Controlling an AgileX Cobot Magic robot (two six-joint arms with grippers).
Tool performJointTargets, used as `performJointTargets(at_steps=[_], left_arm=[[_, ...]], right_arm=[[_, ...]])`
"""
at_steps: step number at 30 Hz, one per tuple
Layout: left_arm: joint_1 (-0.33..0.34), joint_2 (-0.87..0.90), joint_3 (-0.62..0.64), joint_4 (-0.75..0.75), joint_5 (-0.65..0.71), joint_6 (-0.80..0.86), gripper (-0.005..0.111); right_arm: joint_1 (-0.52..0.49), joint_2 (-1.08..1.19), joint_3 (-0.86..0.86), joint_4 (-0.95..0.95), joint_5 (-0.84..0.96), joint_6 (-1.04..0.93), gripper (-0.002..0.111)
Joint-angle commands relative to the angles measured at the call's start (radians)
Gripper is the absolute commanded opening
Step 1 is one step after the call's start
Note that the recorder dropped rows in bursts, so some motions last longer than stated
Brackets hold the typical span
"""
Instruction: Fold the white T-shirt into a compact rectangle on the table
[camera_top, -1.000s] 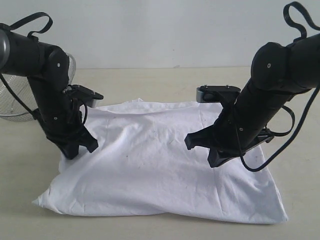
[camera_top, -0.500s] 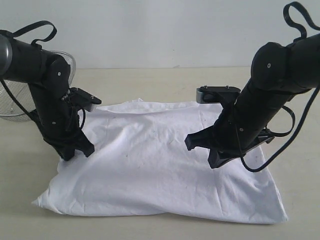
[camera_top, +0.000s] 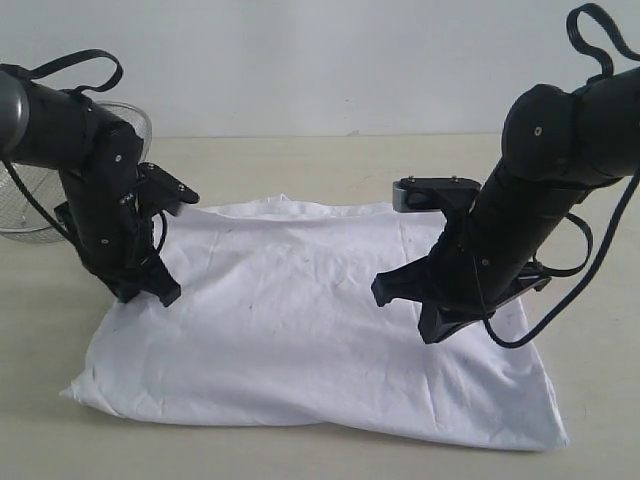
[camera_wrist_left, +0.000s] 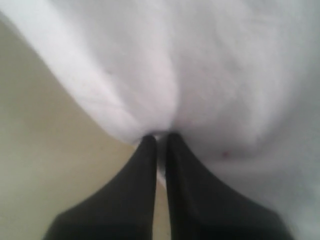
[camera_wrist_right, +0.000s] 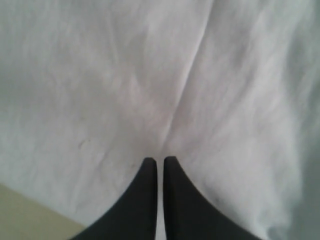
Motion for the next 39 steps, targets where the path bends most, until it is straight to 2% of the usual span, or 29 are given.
performJointTargets(at_steps=[1, 5, 10, 17, 22, 26, 31, 39], left_arm=[[0.01, -0.005, 0.002, 0.0, -0.007, -0.025, 0.004], [0.01, -0.093, 0.002, -0.125, 0.024, 0.033, 0.004], [0.01, -0.231, 0.029, -0.399, 0.068, 0.189, 0.004], [0.01, -0.233, 0.214, -0.406, 0.01, 0.189, 0.004], [0.01, -0.239, 0.235, -0.413, 0.053, 0.182, 0.004], [0.01, -0.239, 0.272, -0.417, 0.051, 0.171, 0.004], [0.01, -0.239, 0.314, -0.389, 0.058, 0.11, 0.004], [0.01, -0.239, 0.353, -0.375, 0.15, 0.084, 0.004]], right_arm=[[0.0, -0.013, 0.001, -0.006, 0.006, -0.012, 0.0], [0.0, -0.013, 0.004, -0.006, 0.042, -0.014, 0.0], [0.0, -0.018, 0.126, 0.001, 0.023, -0.005, 0.0], [0.0, -0.156, 0.178, 0.016, 0.026, 0.008, 0.0], [0.0, -0.164, 0.208, -0.06, 0.029, 0.091, 0.0], [0.0, -0.164, 0.279, -0.07, -0.058, 0.115, 0.0], [0.0, -0.164, 0.282, -0.07, -0.065, 0.125, 0.0], [0.0, -0.164, 0.282, -0.072, -0.082, 0.132, 0.0]])
